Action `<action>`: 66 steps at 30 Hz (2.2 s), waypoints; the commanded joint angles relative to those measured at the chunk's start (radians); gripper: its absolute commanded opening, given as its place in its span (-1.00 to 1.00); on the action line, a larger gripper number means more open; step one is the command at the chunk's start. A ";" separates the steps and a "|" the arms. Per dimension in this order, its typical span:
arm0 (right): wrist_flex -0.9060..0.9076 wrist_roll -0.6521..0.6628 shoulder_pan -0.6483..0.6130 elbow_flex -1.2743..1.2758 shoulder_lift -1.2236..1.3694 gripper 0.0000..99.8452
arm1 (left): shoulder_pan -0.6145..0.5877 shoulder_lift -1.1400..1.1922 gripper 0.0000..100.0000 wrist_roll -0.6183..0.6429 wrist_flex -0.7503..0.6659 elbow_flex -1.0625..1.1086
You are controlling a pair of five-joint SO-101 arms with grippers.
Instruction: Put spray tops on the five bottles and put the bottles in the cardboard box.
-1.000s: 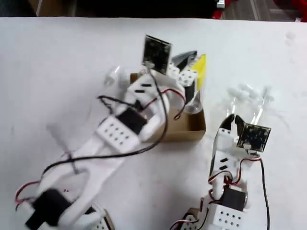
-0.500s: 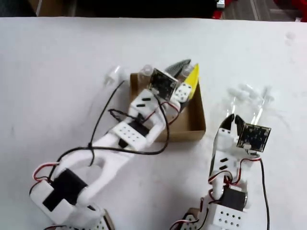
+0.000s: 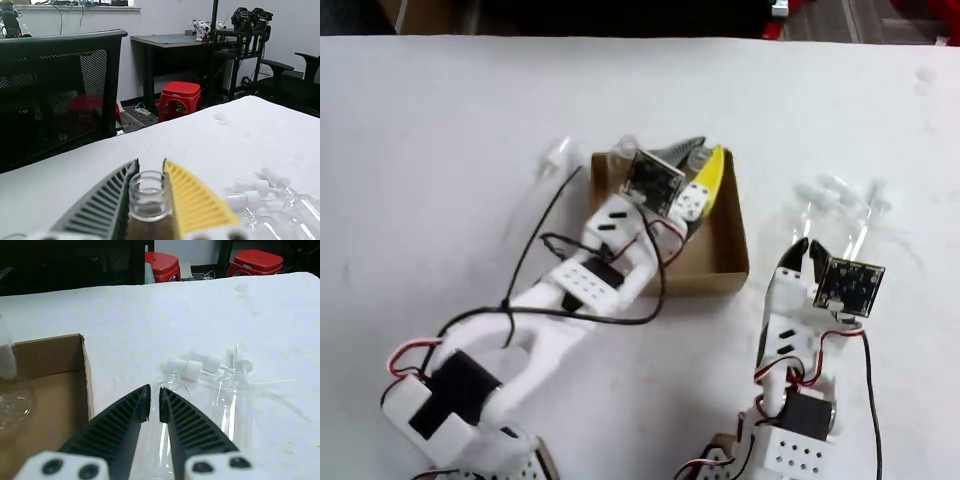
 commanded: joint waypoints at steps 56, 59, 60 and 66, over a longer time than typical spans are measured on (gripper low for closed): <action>-0.025 -0.009 0.004 0.006 -0.005 -0.96 | -0.005 -0.262 -0.69 -0.003 0.081 0.012; -0.025 -0.009 0.004 0.006 -0.005 -0.96 | -0.018 -0.450 -0.69 0.008 0.247 0.012; -0.025 -0.009 0.004 0.006 -0.005 -0.96 | -0.038 -0.521 -0.69 0.035 0.308 0.012; -0.019 0.002 -0.042 0.006 -0.005 -0.96 | -0.186 -0.931 -0.69 0.203 0.671 0.011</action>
